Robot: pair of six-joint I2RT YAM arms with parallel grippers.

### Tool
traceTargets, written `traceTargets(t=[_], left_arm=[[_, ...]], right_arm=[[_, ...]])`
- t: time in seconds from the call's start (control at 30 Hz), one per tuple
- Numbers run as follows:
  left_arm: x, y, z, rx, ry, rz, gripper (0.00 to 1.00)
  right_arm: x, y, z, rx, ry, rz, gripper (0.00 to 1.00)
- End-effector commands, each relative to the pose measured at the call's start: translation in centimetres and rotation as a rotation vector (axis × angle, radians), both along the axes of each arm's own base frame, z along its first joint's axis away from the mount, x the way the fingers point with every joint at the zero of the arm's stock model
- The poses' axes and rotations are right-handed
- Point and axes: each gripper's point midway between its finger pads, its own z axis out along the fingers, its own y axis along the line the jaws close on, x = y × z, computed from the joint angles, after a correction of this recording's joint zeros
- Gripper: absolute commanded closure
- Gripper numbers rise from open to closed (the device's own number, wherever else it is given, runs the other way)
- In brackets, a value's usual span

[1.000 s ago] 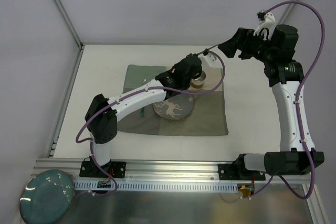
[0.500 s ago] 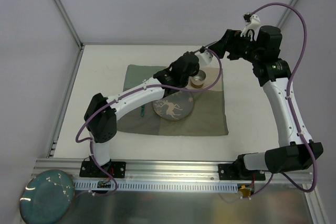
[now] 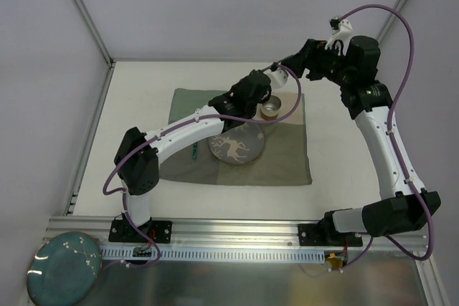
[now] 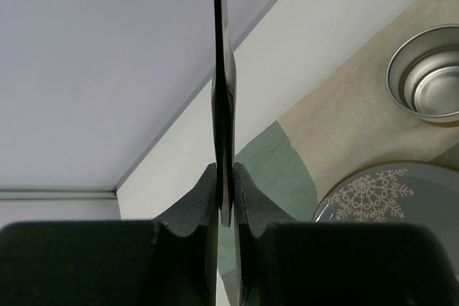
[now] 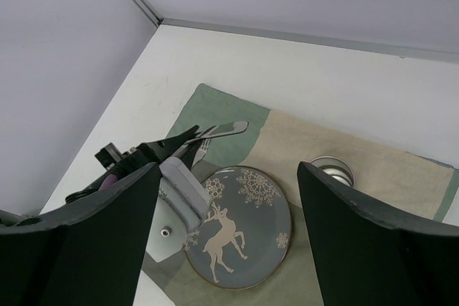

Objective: Set the dinner table for one person

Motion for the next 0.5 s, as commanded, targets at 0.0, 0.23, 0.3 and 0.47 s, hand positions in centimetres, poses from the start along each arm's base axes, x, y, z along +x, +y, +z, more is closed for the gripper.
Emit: traceTargets(t=[0.0, 0.23, 0.3, 0.47], left_arm=[[-1.5, -1.3, 9.0, -0.205, -0.139, -0.051, 1.00], [-1.8, -2.1, 10.0, -0.217, -0.143, -0.061, 1.00], [-1.8, -2.0, 10.3, -0.219, -0.147, -0.060, 1.00], [-1.8, -1.9, 9.8, -0.195, -0.144, -0.060, 1.00]], right_arm=[[1.5, 0.7, -1.9, 0.000, 0.031, -0.023, 0.19], [2.5, 1.0, -1.5, 0.014, 0.029, -0.029, 0.18], [2.8, 1.0, -1.3, 0.014, 0.029, -0.029, 0.18], [2.6, 1.3, -1.5, 0.022, 0.038, -0.021, 0.21]])
